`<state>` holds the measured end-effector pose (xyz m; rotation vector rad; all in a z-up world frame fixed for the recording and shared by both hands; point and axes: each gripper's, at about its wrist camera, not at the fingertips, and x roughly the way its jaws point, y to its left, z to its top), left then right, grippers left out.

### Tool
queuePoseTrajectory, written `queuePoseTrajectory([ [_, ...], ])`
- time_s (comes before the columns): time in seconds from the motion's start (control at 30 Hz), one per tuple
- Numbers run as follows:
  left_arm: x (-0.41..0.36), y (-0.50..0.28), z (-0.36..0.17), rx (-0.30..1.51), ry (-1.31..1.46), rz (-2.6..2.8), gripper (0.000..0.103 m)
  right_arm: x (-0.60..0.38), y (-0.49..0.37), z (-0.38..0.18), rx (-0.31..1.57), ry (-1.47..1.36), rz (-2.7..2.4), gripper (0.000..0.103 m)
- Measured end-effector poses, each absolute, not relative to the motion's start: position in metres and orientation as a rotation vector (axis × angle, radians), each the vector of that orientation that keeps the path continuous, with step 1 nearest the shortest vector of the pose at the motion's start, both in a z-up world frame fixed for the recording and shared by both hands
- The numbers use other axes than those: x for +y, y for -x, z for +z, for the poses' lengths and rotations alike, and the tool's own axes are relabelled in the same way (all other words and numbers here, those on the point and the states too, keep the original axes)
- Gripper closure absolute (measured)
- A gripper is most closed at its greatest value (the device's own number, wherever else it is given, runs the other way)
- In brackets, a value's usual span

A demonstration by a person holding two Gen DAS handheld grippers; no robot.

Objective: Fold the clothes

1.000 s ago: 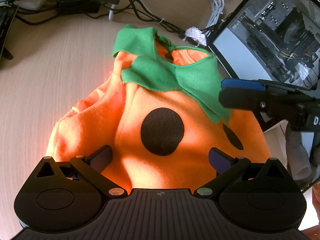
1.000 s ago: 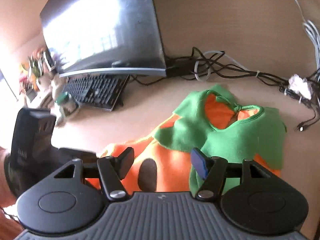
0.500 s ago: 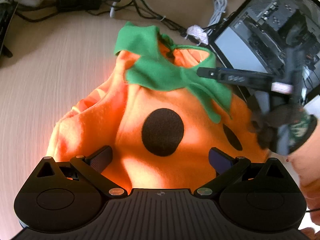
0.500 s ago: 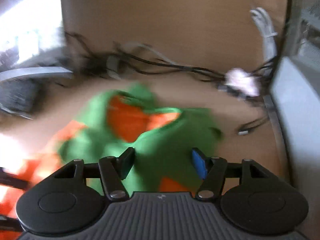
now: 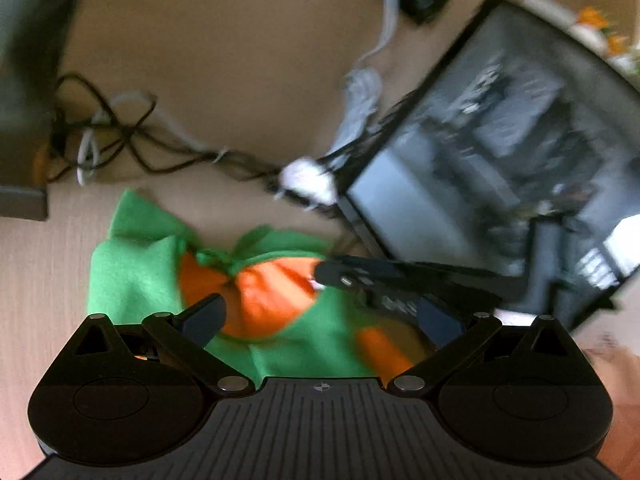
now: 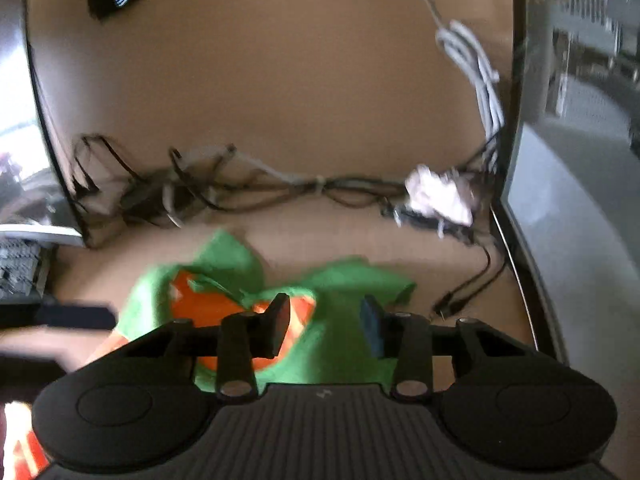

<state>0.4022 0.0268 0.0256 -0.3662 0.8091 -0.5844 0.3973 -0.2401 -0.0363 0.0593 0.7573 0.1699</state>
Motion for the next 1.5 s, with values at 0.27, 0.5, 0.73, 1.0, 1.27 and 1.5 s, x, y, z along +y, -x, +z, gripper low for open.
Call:
queuePoseTrajectory([
  [0.27, 0.046, -0.41, -0.004, 0.899, 0.435, -0.462, 0.0, -0.227, -0.413, -0.065, 0.783, 0.122, 0.113, 0.065],
  [0.5, 0.078, -0.369, 0.01, 0.925, 0.475, -0.377, 0.0, -0.18, -0.428, -0.047, 0.694, 0.31, 0.275, 0.065],
  [0.73, 0.114, -0.324, 0.009, 0.94, 0.486, -0.297, 0.0, -0.149, -0.422, -0.063, 0.723, 0.498, 0.42, 0.065],
  [1.0, 0.139, -0.301, 0.008, 0.952, 0.554, -0.208, 0.0, -0.149, -0.439, -0.076, 0.745, 0.53, 0.447, 0.06],
  [1.27, 0.148, -0.287, 0.032, 0.931, 0.514, -0.157, 0.0, -0.155, -0.438, -0.06, 0.772, 0.349, 0.527, 0.082],
  [1.5, 0.136, -0.291, 0.073, 0.817, 0.453, -0.321, 0.0, -0.148, -0.321, 0.002, 0.676, 0.31, 0.609, 0.082],
])
